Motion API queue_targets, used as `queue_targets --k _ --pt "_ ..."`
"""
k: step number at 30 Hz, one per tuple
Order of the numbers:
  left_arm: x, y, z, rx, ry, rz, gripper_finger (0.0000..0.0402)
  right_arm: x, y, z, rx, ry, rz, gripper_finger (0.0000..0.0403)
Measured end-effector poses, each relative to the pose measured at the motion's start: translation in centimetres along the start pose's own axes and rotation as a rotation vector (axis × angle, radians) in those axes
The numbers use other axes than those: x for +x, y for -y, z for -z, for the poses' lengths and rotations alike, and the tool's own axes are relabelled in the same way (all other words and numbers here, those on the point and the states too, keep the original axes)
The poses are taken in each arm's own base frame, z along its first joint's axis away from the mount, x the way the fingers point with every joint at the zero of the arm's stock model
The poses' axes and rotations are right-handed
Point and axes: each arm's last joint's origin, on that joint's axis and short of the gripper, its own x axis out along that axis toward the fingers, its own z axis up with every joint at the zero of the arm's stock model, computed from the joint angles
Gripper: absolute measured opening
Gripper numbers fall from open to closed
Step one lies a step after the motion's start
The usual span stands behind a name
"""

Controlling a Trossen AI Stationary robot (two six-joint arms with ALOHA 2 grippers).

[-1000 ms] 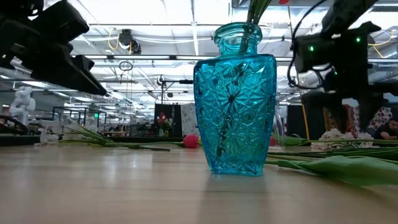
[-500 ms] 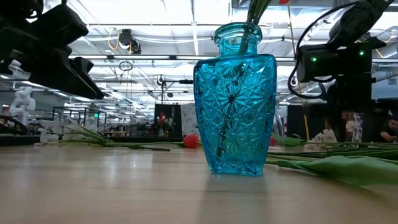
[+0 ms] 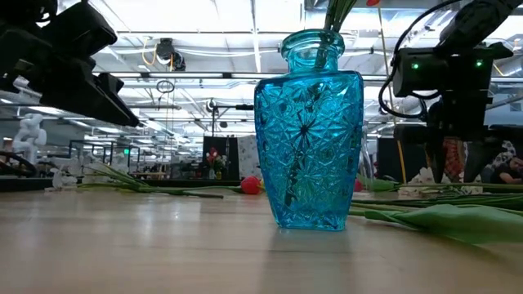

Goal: Sort flowers into vase by color
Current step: Put the right white flowers into the transparent vase

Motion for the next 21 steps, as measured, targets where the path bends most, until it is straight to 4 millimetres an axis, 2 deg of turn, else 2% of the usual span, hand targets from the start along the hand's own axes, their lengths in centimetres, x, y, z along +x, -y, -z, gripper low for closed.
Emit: queue_targets --k 6,10,21 --pt "0.2 -0.4 -0.1 -0.013 0.0 -0.019 0.0136 0.0 -0.6 0.0 -0.029 0.003 -0.06 0.0199" --pt "0.3 -0.6 -0.1 -0.022 -0.001 -0.031 0.0136 0.3 -0.7 0.1 -0.037 0.003 -0.031 0.0199" --pt "0.3 -0.7 -0.1 -0.025 -0.003 -0.036 0.0136 2.8 -1.7 0.9 -0.091 0.012 0.079 0.0194"
